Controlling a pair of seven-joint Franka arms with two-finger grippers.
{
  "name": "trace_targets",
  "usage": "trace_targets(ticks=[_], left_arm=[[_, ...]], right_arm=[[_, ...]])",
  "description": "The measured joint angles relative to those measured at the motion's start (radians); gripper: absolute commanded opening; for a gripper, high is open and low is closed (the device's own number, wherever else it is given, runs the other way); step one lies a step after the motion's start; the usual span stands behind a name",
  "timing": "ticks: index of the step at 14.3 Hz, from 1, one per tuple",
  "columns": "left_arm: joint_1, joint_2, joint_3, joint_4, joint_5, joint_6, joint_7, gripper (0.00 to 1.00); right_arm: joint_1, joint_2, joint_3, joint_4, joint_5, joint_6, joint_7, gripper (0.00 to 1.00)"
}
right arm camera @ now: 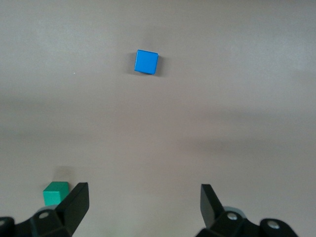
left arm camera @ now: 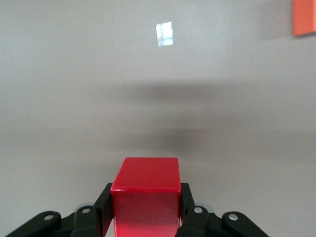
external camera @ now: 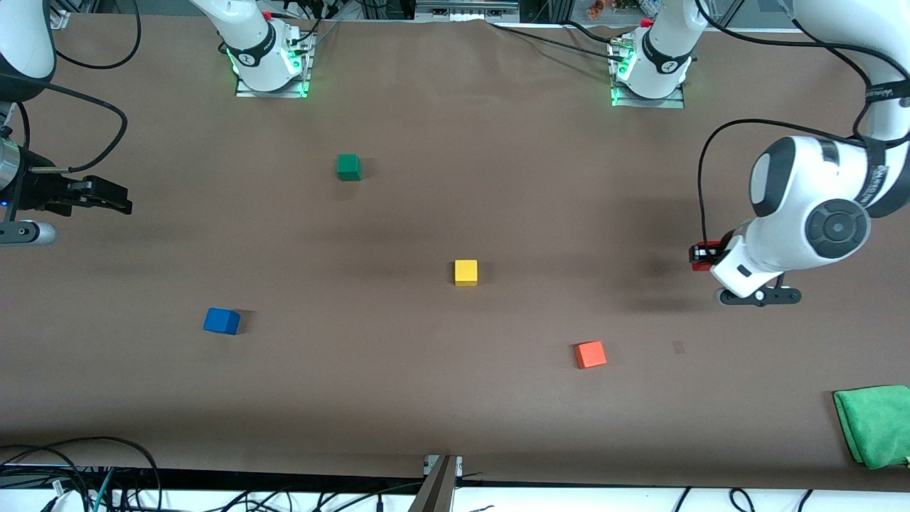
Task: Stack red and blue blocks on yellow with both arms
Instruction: 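Carry the red cube with the left gripper over the yellow cube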
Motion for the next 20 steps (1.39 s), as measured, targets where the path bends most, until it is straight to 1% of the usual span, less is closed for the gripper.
trace_targets(ticks=[2,5,6,8,10,13,16,20], left_arm=[[0.010,0.039,0.011,0.061,0.000,0.000,0.068,0.00],[0.016,0.141,0.011,0.197,0.000,0.005,0.107,0.00],[0.016,0.164,0.010,0.229,0.000,0.005,0.109,0.00],[0.008,0.183,0.004,0.259,0.000,0.005,0.084,0.00],[-0.031,0.183,-0.008,0.264,0.000,0.005,-0.050,0.00],[-0.175,0.190,-0.016,0.260,0.000,0.004,-0.324,0.00],[-0.309,0.201,-0.017,0.249,0.000,0.004,-0.554,0.00],[-0.431,0.208,-0.016,0.239,0.000,0.008,-0.790,0.00]], right_arm=[[0.000,0.000,0.000,0.000,0.000,0.000,0.000,1.00],[0.000,0.000,0.000,0.000,0.000,0.000,0.000,1.00],[0.000,0.000,0.000,0.000,0.000,0.000,0.000,1.00],[0.000,0.000,0.000,0.000,0.000,0.000,0.000,1.00],[0.000,0.000,0.000,0.000,0.000,0.000,0.000,1.00],[-0.001,0.000,0.000,0.000,0.000,0.000,0.000,1.00],[-0.002,0.000,0.000,0.000,0.000,0.000,0.000,1.00],[-0.002,0.000,0.000,0.000,0.000,0.001,0.000,1.00]])
